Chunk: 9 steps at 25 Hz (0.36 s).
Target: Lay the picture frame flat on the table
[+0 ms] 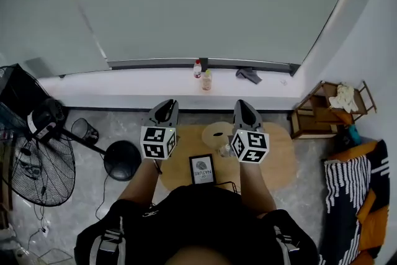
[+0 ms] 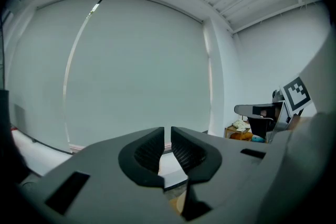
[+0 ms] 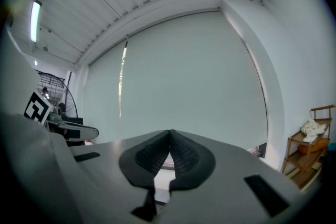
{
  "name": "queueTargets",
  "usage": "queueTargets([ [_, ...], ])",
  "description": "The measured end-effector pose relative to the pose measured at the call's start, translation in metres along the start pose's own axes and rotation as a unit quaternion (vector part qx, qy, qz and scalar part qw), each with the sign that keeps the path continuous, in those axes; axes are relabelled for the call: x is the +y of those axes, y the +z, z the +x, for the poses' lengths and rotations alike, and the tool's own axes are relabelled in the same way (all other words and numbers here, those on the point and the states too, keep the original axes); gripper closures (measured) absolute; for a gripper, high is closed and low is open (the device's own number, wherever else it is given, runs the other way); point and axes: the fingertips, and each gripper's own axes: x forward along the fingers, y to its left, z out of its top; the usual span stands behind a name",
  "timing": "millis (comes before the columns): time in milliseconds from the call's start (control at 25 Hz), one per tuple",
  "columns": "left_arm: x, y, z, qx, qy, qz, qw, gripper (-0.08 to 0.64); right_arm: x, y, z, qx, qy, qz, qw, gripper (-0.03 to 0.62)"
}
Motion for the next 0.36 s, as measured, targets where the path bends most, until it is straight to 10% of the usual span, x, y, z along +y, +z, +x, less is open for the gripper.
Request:
queueTargets([
  [360, -0.01, 0.011, 0.008, -0.01, 0.007, 0.016, 0.9998, 0.506, -0.018, 0.005, 0.006, -0.008, -0.001, 0.003, 1.0, 0.578],
])
